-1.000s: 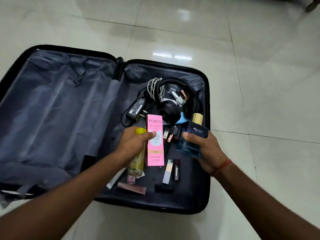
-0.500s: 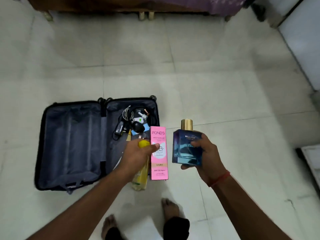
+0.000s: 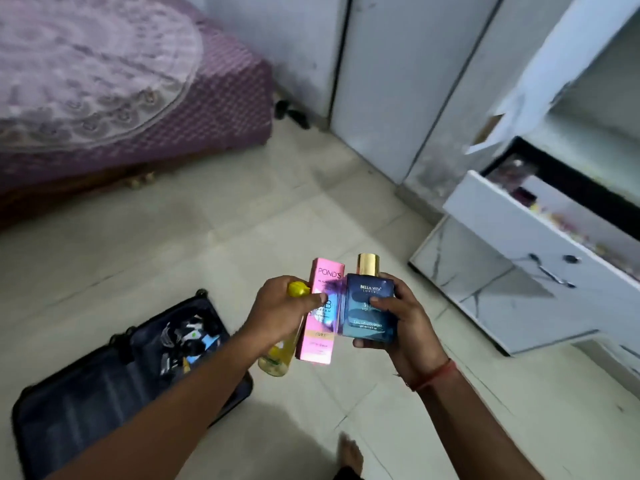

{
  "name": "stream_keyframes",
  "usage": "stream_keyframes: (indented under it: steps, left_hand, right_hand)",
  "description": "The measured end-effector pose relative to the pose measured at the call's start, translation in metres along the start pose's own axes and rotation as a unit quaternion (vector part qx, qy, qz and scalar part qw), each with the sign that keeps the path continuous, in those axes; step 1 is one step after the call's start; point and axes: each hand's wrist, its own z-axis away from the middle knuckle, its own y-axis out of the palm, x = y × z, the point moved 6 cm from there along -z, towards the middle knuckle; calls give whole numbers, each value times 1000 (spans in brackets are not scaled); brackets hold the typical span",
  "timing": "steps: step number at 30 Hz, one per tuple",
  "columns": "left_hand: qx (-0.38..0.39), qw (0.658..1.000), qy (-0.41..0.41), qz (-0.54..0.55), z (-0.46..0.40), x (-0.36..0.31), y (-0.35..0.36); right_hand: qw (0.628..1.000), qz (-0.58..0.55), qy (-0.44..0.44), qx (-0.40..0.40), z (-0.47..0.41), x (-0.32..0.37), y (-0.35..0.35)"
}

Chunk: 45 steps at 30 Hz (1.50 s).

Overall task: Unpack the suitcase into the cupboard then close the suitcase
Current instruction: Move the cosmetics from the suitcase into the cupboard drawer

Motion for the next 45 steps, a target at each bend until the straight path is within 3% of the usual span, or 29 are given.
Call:
stream_keyframes:
  steps: [6,13,20,24,36,45]
  left_hand:
    - [61,997,43,-35,-15,-98,119]
    - [68,995,68,-27,-51,-174,241]
    - [82,993,82,-10,-119,-221,294]
    - [127,988,89,-16,-180,-242,320]
    - [209,968,104,-93,-296,-303,390]
    - [184,968,105,-133,-343,-316,443]
  right_hand:
    - [993,-28,-51,-101,22,71,-137]
    - [986,-39,-71,-148,1,151,-261]
    - [974,-95,-63,-197,-60,169,-320]
    - [966,-107,-57,-230,-105,180,-340]
    - [920,-104,-58,-374,-185,227,-406]
    - [941,-76,0,-329,-274,224,-483]
